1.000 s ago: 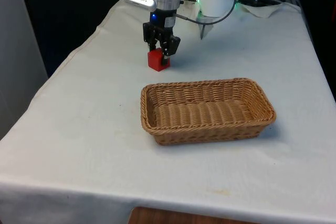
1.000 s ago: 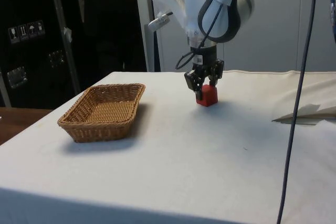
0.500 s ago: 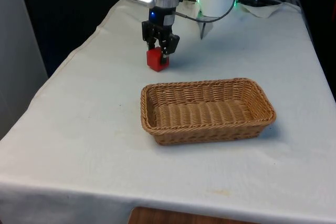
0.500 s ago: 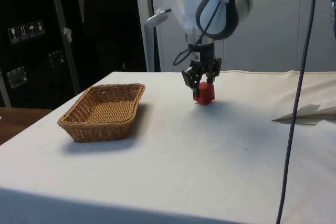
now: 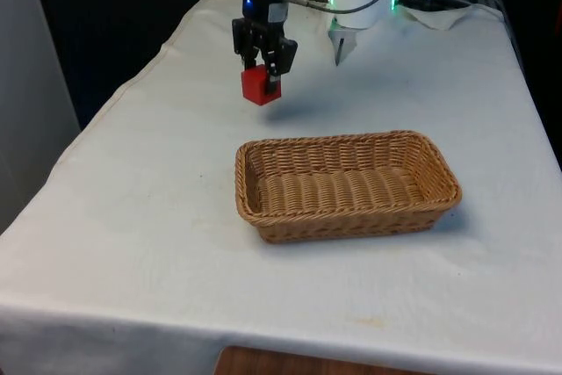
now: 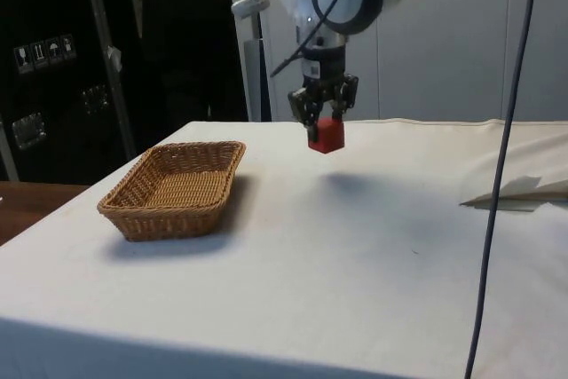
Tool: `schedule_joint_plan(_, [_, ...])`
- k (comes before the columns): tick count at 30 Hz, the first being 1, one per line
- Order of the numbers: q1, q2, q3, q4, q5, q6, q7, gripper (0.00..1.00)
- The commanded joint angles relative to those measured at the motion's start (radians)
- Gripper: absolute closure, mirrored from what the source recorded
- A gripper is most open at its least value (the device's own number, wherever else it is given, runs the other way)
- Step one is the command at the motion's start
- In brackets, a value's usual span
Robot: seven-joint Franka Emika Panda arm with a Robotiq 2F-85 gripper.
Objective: Pick up the cube and place it into the basket.
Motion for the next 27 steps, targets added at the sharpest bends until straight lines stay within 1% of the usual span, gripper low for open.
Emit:
schedule_joint_plan(1, [0.010,0.002,-0.009,0.019,-0.016,-0.019,0.023,0.97])
schedule_joint_plan(2, [0.011,0.001,-0.008,0.026,-0.016,-0.026,0.026,0.97])
schedule_joint_plan(3, [0.002,-0.002,0.002,0.015,0.000,-0.013,0.006,0.97])
schedule_joint_plan(4, [0.012,0.000,-0.007,0.034,-0.016,-0.034,0.029,0.97])
schedule_joint_plan(9, [0.018,-0.006,0.000,0.088,-0.015,-0.089,0.049,0.97])
schedule_joint_plan(10, [0.010,-0.007,0.006,0.072,0.000,-0.070,0.028,0.97])
schedule_joint_plan(11, [0.018,-0.006,0.000,0.088,-0.015,-0.089,0.049,0.97])
schedule_joint_plan(13, [0.020,-0.008,0.003,0.112,-0.013,-0.112,0.056,0.97])
schedule_joint_plan(18, [0.021,-0.007,0.014,0.161,-0.009,-0.157,0.072,0.97])
schedule_joint_plan(19, [0.016,-0.009,0.018,0.155,-0.001,-0.150,0.058,0.97])
schedule_joint_plan(20, [0.021,-0.006,0.015,0.168,-0.009,-0.163,0.074,0.97])
schedule_joint_plan(27, [0.021,0.005,0.027,0.222,-0.007,-0.204,0.090,0.97])
